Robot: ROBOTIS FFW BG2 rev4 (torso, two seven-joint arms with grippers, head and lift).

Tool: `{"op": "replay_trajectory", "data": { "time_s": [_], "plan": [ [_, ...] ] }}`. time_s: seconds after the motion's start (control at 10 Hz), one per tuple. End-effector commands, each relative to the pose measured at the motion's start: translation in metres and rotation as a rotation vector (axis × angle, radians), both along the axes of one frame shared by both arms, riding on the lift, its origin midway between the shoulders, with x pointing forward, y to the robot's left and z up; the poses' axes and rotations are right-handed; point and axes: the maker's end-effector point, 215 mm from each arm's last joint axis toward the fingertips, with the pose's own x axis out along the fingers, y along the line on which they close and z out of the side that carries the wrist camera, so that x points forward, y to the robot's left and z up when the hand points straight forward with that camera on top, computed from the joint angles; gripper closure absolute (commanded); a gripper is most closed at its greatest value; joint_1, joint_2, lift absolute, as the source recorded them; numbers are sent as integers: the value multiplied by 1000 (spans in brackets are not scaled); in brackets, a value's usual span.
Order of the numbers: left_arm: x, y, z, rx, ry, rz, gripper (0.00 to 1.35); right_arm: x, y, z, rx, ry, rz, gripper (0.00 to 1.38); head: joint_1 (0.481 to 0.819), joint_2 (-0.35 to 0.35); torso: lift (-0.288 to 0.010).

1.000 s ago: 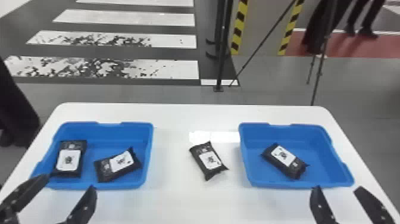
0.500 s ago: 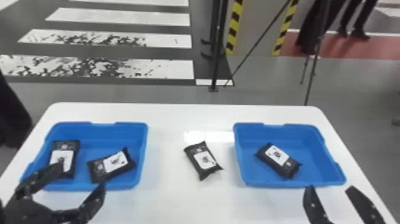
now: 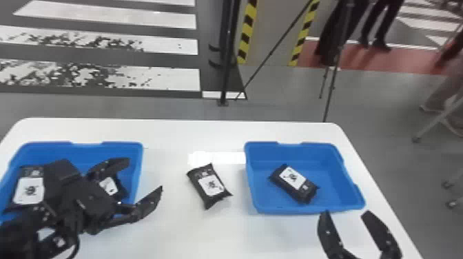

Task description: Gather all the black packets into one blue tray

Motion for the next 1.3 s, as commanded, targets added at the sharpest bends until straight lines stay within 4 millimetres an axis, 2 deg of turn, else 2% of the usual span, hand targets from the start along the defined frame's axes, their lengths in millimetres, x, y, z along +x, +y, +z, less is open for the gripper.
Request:
{"op": "replay_trajectory", "data": {
  "time_s": [0.0, 0.2, 0.4, 0.7, 0.9, 1.2],
  "plan": [
    [28, -32, -14, 18, 9, -81, 98, 0, 1, -3, 8, 4, 0, 211, 695, -220, -110],
    [46, -66, -35, 72, 49, -165, 96, 0, 2, -4, 14, 6, 0, 211, 695, -274, -110],
    [65, -102, -39, 157, 19, -295, 96, 1, 4, -6, 18, 5, 3, 211, 695, -319, -110],
    [84, -118, -57, 230, 49, -367, 96, 5, 9, -9, 34, 4, 12, 211, 695, -344, -110],
    [85, -147, -75, 337, 74, -504, 96, 10, 17, -13, 51, 2, 25, 211, 695, -350, -110],
    [75, -145, -98, 370, 173, -521, 87, 13, 19, -15, 58, 1, 29, 211, 695, -350, -110]
  ]
}}
